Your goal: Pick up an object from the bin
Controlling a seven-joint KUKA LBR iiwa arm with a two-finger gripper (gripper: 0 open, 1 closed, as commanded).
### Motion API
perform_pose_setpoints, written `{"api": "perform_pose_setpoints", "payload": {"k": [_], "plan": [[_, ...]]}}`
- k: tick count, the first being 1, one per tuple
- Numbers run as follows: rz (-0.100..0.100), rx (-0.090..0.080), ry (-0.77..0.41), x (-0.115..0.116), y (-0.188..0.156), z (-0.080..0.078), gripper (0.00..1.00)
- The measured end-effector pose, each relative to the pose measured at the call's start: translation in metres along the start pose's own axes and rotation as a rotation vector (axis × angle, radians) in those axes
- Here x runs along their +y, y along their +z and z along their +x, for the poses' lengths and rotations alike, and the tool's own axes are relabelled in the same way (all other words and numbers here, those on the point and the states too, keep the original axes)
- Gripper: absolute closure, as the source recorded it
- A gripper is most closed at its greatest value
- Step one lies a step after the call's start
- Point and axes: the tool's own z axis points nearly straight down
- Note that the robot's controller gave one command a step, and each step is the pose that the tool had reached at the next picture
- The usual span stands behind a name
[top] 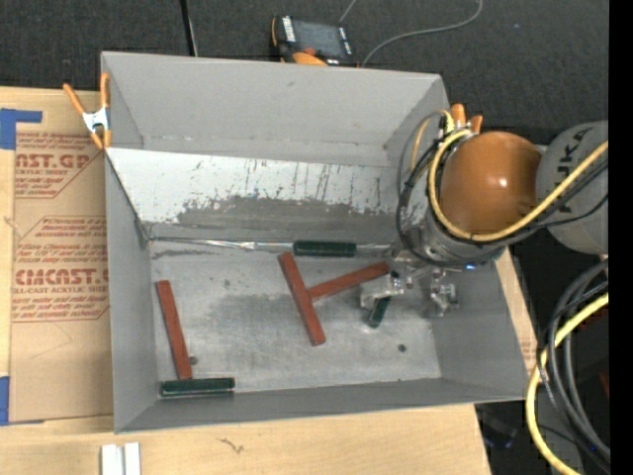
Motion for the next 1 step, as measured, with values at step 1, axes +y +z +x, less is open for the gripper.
{"api": "perform_pose_setpoints", "payload": {"k": [1], "plan": [[0.0,-0.001,-0.002,-0.0004,-0.0003,-0.0018,1.0]]}}
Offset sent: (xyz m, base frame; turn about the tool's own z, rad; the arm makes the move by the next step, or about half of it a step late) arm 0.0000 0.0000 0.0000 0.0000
